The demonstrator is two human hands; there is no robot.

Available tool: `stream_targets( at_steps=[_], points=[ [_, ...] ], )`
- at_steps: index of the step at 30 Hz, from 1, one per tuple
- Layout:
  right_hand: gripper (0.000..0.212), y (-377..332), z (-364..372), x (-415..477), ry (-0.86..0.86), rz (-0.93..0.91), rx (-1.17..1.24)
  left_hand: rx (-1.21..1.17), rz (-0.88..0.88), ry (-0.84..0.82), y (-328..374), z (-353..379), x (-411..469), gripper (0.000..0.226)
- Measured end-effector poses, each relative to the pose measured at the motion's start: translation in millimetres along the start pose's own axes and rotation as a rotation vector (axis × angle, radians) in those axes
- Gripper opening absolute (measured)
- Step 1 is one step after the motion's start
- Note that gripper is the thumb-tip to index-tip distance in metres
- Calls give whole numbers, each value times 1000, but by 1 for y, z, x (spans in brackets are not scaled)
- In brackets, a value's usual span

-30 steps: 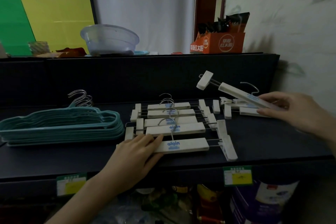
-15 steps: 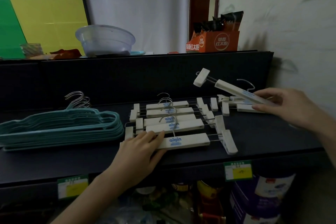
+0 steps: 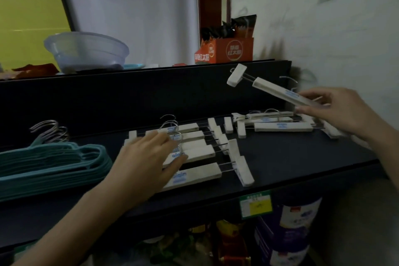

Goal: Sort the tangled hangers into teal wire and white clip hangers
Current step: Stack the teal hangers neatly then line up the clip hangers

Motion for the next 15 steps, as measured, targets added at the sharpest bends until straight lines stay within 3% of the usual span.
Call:
stream_targets(
  at_steps=[5, 15],
  points=[
    [29, 31, -23, 19, 19, -7, -17, -170, 102, -45, 37, -26, 73, 40],
    [32, 100, -41, 80, -60, -50, -19, -274, 133, -511, 128, 58, 254, 71]
  ],
)
Point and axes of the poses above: each hand's wrist, its own x-axis towards the middle knuckle, its own z-axis out of the palm, y = z × x, the point moved 6 cm from there along x, towards the middle knuckle, and after that the axes turned 14 degrees about -y, right-handed, at the moved point
